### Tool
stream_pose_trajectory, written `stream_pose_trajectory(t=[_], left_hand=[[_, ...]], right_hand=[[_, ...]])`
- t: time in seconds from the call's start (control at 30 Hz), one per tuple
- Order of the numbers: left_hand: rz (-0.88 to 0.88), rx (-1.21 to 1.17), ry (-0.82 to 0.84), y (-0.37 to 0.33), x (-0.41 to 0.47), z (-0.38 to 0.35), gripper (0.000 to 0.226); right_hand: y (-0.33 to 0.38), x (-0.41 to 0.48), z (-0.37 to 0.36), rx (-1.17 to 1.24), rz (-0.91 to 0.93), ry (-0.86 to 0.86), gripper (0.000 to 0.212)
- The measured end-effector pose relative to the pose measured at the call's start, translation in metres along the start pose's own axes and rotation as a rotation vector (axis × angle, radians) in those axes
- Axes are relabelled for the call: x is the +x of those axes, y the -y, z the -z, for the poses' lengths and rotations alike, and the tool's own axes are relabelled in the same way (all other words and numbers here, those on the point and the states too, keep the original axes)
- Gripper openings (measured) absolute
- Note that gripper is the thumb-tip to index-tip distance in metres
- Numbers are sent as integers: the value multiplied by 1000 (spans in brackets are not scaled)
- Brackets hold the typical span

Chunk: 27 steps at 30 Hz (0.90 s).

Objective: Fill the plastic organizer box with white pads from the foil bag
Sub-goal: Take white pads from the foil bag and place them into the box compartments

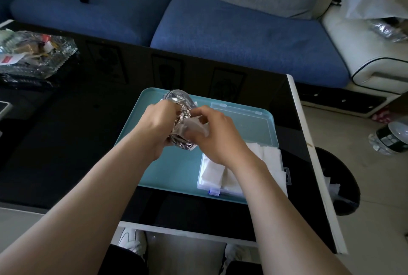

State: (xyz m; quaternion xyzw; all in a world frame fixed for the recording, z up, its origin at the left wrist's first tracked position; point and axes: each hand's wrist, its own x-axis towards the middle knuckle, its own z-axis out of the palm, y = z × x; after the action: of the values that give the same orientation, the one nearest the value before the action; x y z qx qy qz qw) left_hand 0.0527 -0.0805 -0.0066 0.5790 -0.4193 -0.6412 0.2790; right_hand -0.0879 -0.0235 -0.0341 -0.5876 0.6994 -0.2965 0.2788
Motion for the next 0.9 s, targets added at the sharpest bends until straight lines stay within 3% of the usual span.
stream_pose_trajectory(t=[0.33, 0.6, 0.67, 0.8, 0.9], left_hand=[[41, -112, -32, -2, 1, -5, 28], [36, -30, -16, 3, 5, -3, 21], [28, -17, -9, 3, 5, -3, 20], [7, -19, -22, 5, 8, -2, 21], [-23, 1, -48, 7, 10, -1, 21]], right_hand=[[-9, 4, -1, 28, 130, -259, 13], [-8, 9, 1, 69, -26, -434, 8], [-7, 8, 2, 82, 0, -393, 5], [-2, 0, 1, 29, 98, -127, 24], [-1, 0, -3, 84, 121, -87, 14]])
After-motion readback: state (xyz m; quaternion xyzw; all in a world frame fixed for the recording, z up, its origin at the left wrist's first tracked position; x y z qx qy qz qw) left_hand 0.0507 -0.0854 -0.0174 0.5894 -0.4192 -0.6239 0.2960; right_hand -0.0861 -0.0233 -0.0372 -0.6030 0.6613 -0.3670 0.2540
